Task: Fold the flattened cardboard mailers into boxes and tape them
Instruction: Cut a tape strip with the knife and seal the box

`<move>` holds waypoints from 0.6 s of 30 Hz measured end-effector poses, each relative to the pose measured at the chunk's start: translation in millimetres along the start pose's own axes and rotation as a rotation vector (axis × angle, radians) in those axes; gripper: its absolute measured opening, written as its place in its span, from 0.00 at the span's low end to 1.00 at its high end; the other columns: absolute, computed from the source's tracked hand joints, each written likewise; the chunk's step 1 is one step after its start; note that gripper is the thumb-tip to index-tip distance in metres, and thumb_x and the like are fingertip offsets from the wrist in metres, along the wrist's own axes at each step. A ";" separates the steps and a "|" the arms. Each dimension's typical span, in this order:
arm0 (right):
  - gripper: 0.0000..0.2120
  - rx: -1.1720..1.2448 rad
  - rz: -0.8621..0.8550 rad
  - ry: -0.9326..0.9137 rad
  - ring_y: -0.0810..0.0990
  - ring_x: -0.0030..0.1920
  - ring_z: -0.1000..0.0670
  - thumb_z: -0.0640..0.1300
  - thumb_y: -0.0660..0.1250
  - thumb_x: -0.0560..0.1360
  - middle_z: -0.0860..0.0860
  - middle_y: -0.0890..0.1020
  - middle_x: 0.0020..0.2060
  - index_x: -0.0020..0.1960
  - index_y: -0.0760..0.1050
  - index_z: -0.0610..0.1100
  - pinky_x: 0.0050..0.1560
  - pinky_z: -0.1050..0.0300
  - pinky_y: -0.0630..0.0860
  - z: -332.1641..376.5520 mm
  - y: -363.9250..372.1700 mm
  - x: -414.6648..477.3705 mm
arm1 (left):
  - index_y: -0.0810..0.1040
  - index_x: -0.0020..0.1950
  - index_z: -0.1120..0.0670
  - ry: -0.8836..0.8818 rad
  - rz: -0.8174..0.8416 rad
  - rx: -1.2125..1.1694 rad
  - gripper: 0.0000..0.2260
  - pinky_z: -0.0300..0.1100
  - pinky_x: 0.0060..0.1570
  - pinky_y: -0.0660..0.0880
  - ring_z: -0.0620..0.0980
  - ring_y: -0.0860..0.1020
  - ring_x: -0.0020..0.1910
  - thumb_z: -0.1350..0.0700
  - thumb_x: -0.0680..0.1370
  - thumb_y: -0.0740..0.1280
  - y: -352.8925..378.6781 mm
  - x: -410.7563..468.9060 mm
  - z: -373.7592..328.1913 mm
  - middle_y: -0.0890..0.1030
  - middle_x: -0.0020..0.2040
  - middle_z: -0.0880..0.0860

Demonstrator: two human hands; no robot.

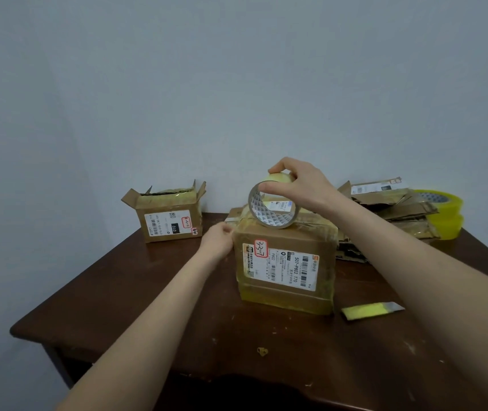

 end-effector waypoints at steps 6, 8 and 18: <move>0.20 0.030 -0.067 -0.021 0.73 0.53 0.51 0.57 0.74 0.70 0.53 0.77 0.52 0.57 0.77 0.50 0.48 0.59 0.68 -2.9 0.4 -2.8 | 0.74 0.68 0.54 0.489 -0.203 0.021 0.16 0.38 0.57 0.70 0.47 0.75 0.60 0.52 0.81 0.61 -21.1 -39.4 -64.3 0.79 0.59 0.49; 0.24 0.018 -0.050 -0.026 0.74 0.57 0.53 0.56 0.73 0.70 0.54 0.78 0.57 0.64 0.75 0.51 0.54 0.59 0.70 -5.9 3.2 -5.2 | 0.67 0.70 0.50 0.479 0.012 0.129 0.24 0.42 0.57 0.72 0.45 0.75 0.58 0.46 0.77 0.66 3.5 -47.7 -66.4 0.76 0.57 0.46; 0.22 0.064 -0.051 0.041 0.76 0.54 0.54 0.55 0.75 0.69 0.54 0.80 0.54 0.60 0.79 0.47 0.53 0.58 0.72 -9.8 -41.0 -22.7 | 0.60 0.76 0.50 0.621 0.030 0.640 0.28 0.44 0.68 0.62 0.47 0.63 0.72 0.43 0.78 0.62 10.9 -47.4 -64.6 0.64 0.75 0.47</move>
Point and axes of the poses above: each hand's wrist, its own x-axis towards the middle knuckle, its own y-axis out of the palm, z = x × y, the point moved 6 cm from there along x, towards the middle knuckle
